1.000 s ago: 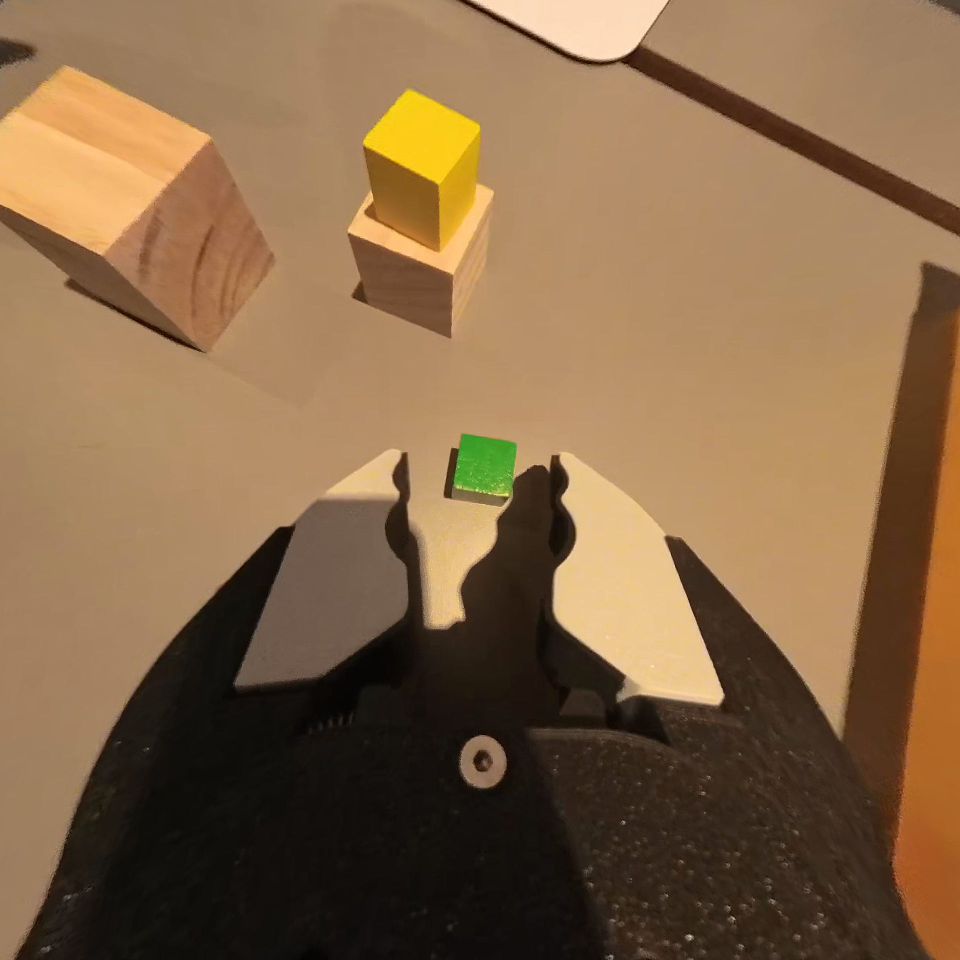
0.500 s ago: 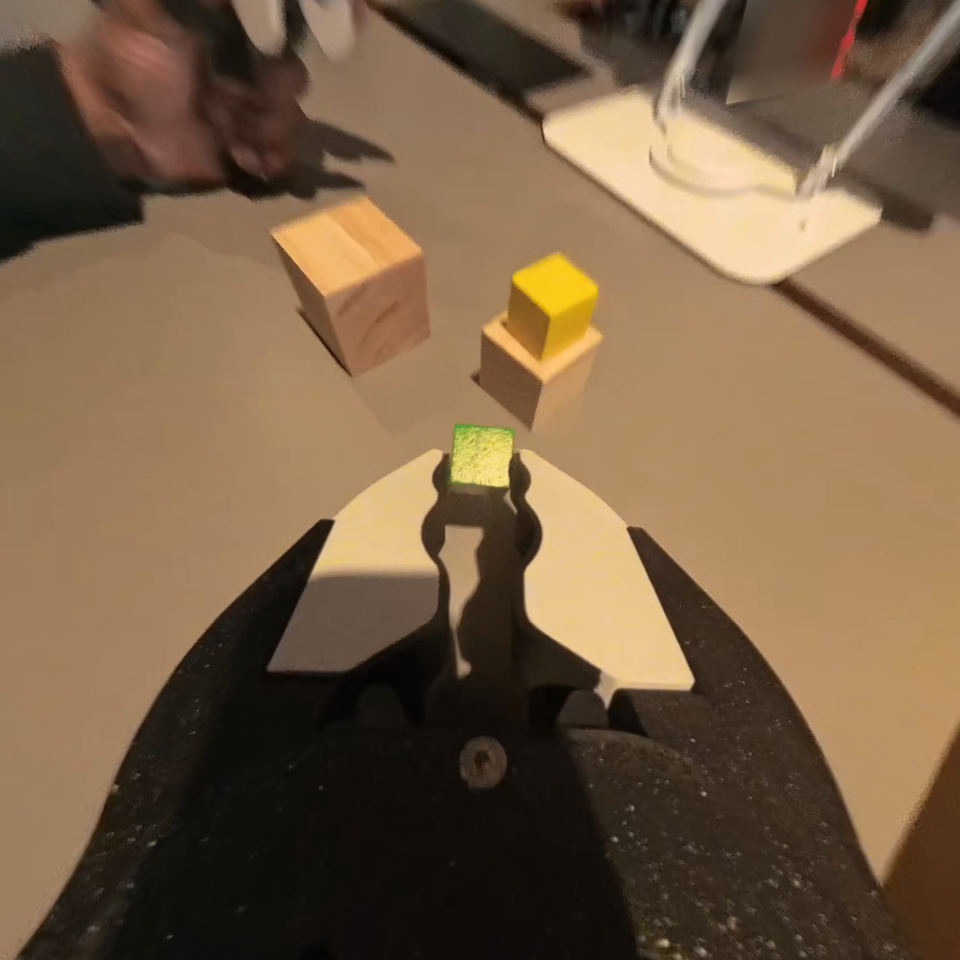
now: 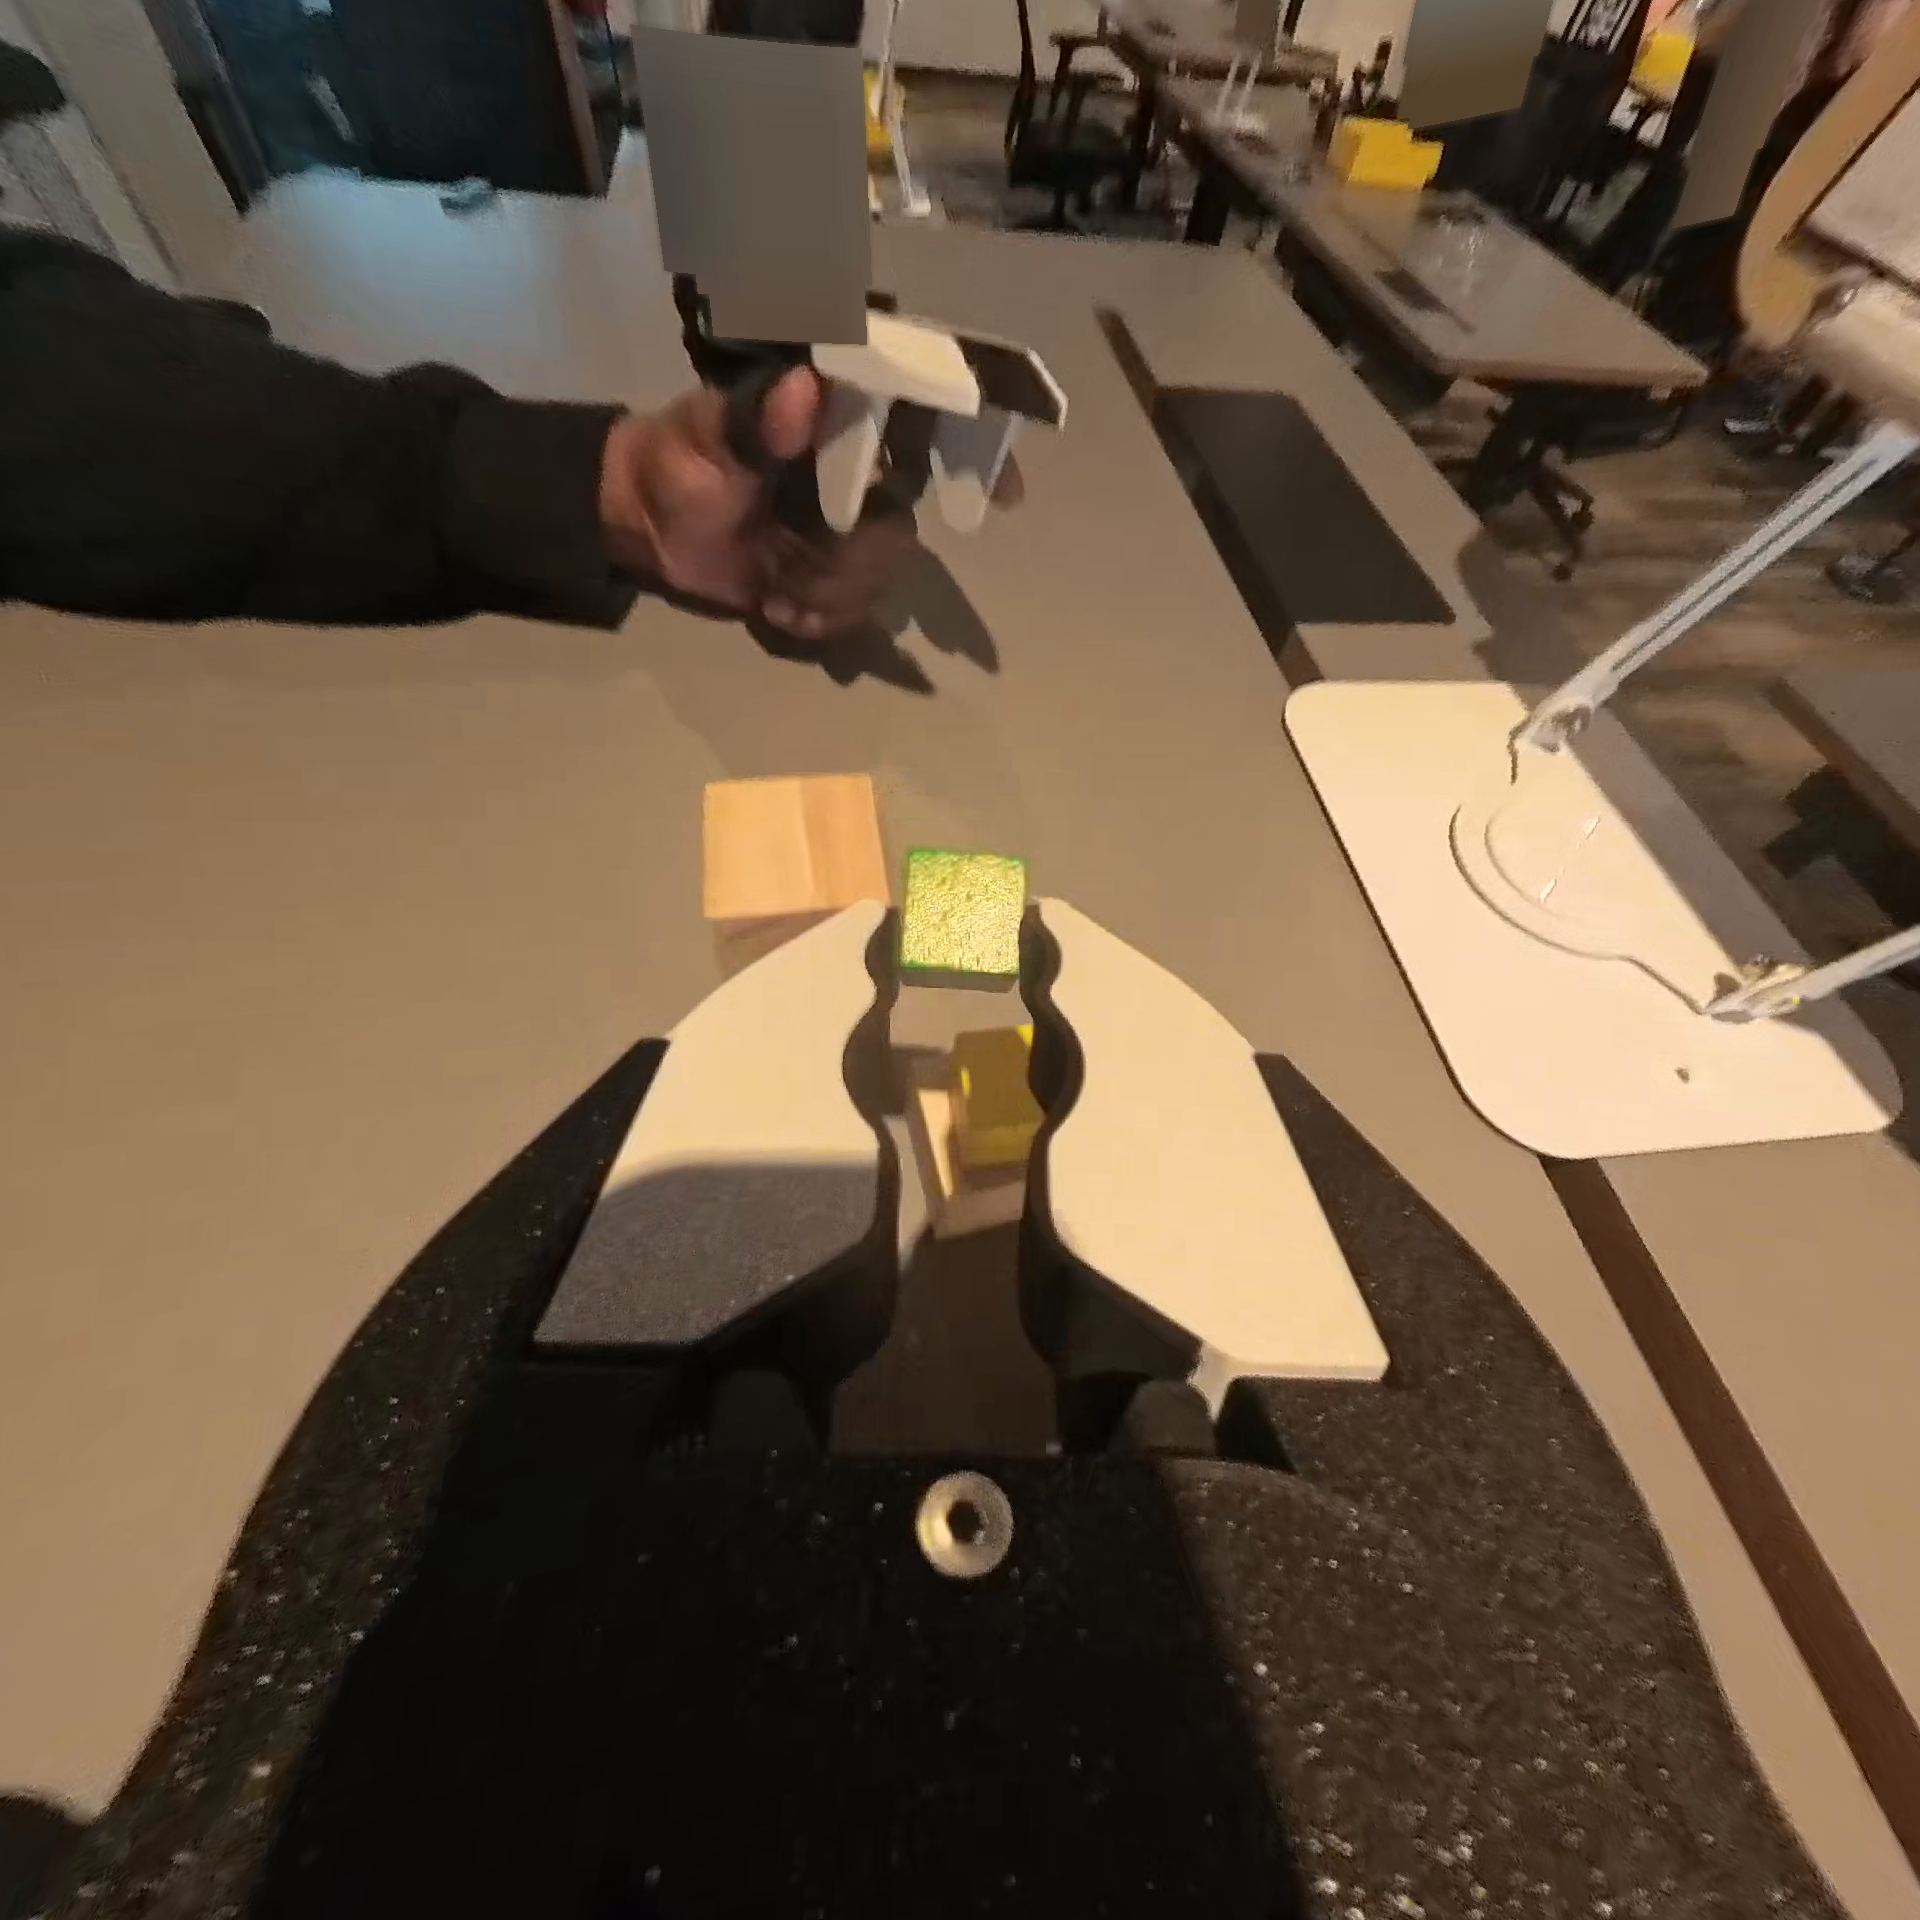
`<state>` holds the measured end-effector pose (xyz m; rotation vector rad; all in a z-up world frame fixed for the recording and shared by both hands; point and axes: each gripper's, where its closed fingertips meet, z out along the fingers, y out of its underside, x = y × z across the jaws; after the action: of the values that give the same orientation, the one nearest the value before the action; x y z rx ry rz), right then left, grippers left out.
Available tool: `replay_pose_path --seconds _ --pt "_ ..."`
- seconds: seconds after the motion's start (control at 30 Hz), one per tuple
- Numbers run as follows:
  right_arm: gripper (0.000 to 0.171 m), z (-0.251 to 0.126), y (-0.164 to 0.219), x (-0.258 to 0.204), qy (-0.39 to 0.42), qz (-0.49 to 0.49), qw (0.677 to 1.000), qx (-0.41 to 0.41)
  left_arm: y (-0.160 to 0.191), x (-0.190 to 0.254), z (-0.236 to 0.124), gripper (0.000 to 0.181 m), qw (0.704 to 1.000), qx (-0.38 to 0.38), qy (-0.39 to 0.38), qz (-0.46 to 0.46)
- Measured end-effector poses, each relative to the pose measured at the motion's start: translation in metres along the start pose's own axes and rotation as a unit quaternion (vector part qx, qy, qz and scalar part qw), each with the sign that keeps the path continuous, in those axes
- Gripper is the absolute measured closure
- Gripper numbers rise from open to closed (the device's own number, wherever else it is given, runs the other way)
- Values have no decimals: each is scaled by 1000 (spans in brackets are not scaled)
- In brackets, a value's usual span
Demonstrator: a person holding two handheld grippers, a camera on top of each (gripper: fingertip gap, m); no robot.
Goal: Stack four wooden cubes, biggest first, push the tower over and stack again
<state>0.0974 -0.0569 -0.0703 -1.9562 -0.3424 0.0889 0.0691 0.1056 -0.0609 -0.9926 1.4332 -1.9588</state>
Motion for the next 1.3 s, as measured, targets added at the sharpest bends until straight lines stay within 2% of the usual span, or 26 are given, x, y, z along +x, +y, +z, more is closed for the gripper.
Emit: replay_pose_path --seconds 0.27,0.43,0.63,1.3 --pt "149 -2 24 2 -30 27 999 -6 7 -3 9 152 999 -27 9 -22" --pt "149 2 35 7 -49 20 995 -80 10 -2 14 152 999 -34 13 -18" --pt "149 12 41 10 -72 7 987 -146 3 0 9 152 1000 -7 12 -12" --pt "149 14 47 7 -74 6 986 -151 3 1 9 152 1000 -10 14 -12"
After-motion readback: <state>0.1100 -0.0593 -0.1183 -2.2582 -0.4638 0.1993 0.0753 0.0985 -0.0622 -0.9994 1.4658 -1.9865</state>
